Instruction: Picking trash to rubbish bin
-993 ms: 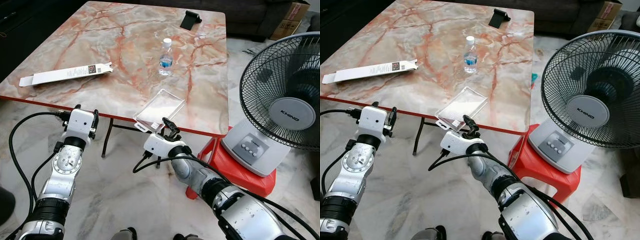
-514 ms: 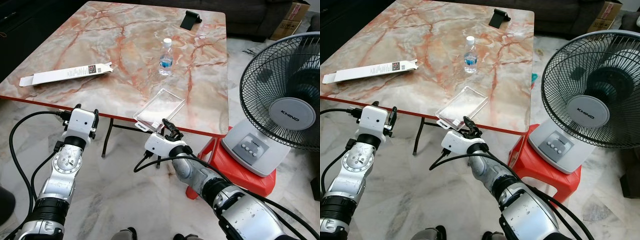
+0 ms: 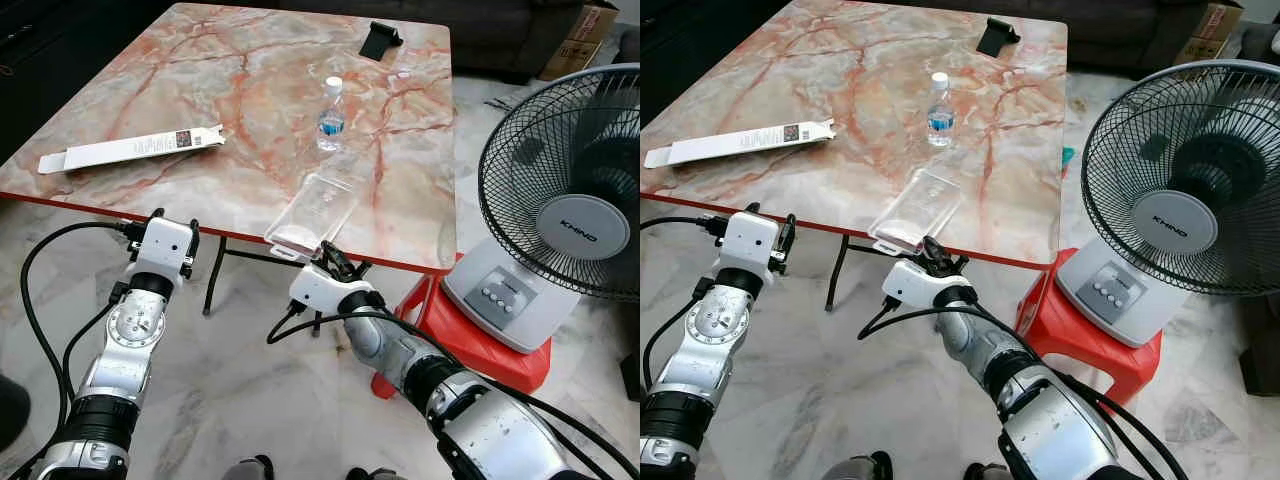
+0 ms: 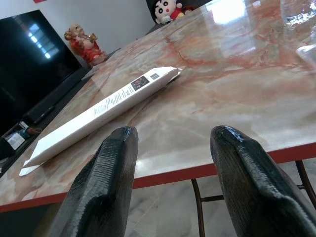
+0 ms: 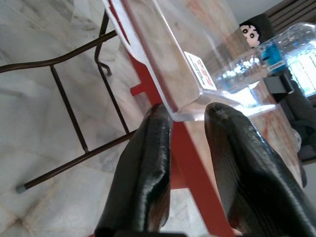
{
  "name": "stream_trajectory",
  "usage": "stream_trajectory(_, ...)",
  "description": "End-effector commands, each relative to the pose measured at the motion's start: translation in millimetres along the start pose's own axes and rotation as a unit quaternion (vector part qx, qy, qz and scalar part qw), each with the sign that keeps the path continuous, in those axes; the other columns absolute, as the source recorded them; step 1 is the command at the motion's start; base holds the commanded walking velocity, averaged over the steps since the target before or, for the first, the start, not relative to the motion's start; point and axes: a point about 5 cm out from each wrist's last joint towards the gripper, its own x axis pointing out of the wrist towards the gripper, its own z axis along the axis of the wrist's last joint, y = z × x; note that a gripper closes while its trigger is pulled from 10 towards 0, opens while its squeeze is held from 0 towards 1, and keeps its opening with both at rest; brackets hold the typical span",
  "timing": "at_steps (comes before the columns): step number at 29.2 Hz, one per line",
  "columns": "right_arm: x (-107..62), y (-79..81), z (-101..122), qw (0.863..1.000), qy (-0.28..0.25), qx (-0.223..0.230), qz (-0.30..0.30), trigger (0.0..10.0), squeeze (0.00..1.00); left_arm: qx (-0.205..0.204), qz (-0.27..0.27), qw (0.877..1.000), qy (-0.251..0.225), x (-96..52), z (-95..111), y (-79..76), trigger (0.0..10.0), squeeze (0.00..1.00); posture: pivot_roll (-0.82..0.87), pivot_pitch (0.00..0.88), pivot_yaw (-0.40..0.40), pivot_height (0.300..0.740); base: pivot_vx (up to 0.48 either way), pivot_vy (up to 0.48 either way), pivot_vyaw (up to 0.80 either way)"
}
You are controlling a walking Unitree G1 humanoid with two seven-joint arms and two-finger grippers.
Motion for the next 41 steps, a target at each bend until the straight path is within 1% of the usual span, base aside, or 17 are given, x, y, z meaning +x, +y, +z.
stream_trajectory(1, -1.9, 4.4, 0, 1.000, -0.002, 0.007, 0.007, 3.6, 0.00, -0.001, -0.005, 1.000, -0.003, -0.5, 1, -4.3, 10.0, 0.00, 0.25, 0.172, -0.014, 0.740, 0.000, 0.000, 0.00)
stream_trajectory(8, -2.0, 3.1, -1, 1.000, 0.004, 0.019, 0.001, 3.6, 0.00, -0.001, -0.008, 1.000, -0.003, -0.5, 1, -6.1, 10.0, 0.00, 0.25, 0.171, -0.014, 0.740, 0.000, 0.000, 0.00)
stream_trajectory(10, -2.4, -0.9, -6, 0.999, 0.021, 0.046, -0.017, 3.7, 0.00, -0.001, -0.008, 1.000, -0.003, 1.0, 1, -6.3, 10.0, 0.00, 0.24, 0.164, -0.012, 0.740, 0.000, 0.000, 0.00)
stream_trajectory(16, -4.6, -3.7, -15, 0.994, 0.051, 0.089, -0.037, 3.4, 0.00, -0.003, -0.007, 1.000, -0.005, 2.5, 2, -7.6, 10.0, 0.00, 0.24, 0.159, -0.009, 0.740, 0.000, 0.000, 0.00)
stream_trajectory(21, -5.7, -4.5, -19, 0.991, 0.064, 0.107, -0.044, 3.2, 0.00, -0.003, -0.007, 1.000, -0.005, 3.3, 2, -8.0, 10.0, 0.00, 0.23, 0.155, -0.009, 0.740, 0.000, 0.000, 0.00)
stream_trajectory(23, -6.6, -7.3, -24, 0.985, 0.082, 0.138, -0.057, 3.0, 0.00, -0.003, -0.006, 1.000, -0.006, 4.2, 3, -8.1, 10.0, 0.00, 0.23, 0.151, -0.009, 0.740, 0.000, 0.000, 0.00)
stream_trajectory(24, -6.6, -7.3, -24, 0.985, 0.082, 0.138, -0.057, 3.0, 0.00, -0.003, -0.006, 1.000, -0.006, 4.2, 3, -8.1, 10.0, 0.00, 0.23, 0.151, -0.009, 0.740, 0.000, 0.000, 0.00)
stream_trajectory(26, -6.7, -12.1, -29, 0.976, 0.099, 0.179, -0.073, 2.8, 0.00, -0.004, -0.004, 1.000, -0.009, 5.3, 4, -7.5, 10.0, 0.00, 0.23, 0.147, -0.009, 0.740, 0.000, 0.000, 0.00)
stream_trajectory(28, -6.6, -13.7, -30, 0.973, 0.103, 0.192, -0.078, 2.8, 0.00, -0.004, -0.003, 1.000, -0.010, 5.8, 4, -7.4, 10.0, 0.00, 0.23, 0.143, -0.009, 0.740, 0.000, 0.000, 0.00)
stream_trajectory(29, -6.0, -16.5, -32, 0.965, 0.108, 0.225, -0.083, 3.8, 0.00, -0.005, -0.002, 1.000, -0.011, 6.5, 5, -7.4, 10.0, 0.00, 0.23, 0.142, -0.008, 0.740, 0.000, 0.000, 0.00)
stream_trajectory(30, -5.4, -19.0, -32, 0.957, 0.111, 0.254, -0.089, 8.5, 0.00, -0.006, -0.001, 1.000, -0.011, 7.0, 5, -7.8, 10.0, 0.00, 0.22, 0.138, -0.007, 0.740, 0.000, 0.000, 0.00)
stream_trajectory(31, -5.0, -20.6, -33, 0.951, 0.113, 0.272, -0.092, 8.5, 0.00, -0.007, -0.001, 1.000, -0.011, 7.3, 5, -8.1, 10.0, 0.00, 0.22, 0.138, -0.007, 0.740, 0.000, 0.000, 0.00)
stream_trajectory(32, -4.3, -24.2, -35, 0.934, 0.119, 0.320, -0.102, 10.0, 0.00, -0.009, -0.002, 1.000, -0.012, 7.8, 5, -9.0, 10.0, 0.00, 0.22, 0.136, -0.006, 0.740, 0.000, 0.000, 0.00)
stream_trajectory(35, -3.6, -28.9, -37, 0.917, 0.122, 0.364, -0.114, 10.0, 0.00, -0.013, -0.004, 1.000, -0.012, 8.9, 6, -12.2, 10.0, 0.00, 0.21, 0.132, -0.007, 0.740, 0.000, 0.000, 0.00)
stream_trajectory(38, -3.3, -30.9, -38, 0.904, 0.125, 0.390, -0.119, 10.0, 0.00, -0.017, -0.008, 1.000, -0.012, 9.8, 6, -15.3, 10.0, 0.00, 0.21, 0.127, -0.008, 0.740, 0.000, 0.000, 0.00)
stream_trajectory(40, -2.0, -35.2, -39, 0.887, 0.122, 0.427, -0.127, 10.0, 0.00, -0.025, -0.016, 0.999, -0.011, 10.3, 5, -19.3, 10.0, 0.00, 0.20, 0.125, -0.008, 0.740, 0.000, 0.000, 0.00)
stream_trajectory(41, -1.7, -36.1, -39, 0.884, 0.122, 0.432, -0.128, 10.0, 0.00, -0.026, -0.018, 0.999, -0.011, 10.3, 5, -19.9, 10.0, 0.00, 0.20, 0.125, -0.008, 0.740, 0.000, 0.000, 0.00)
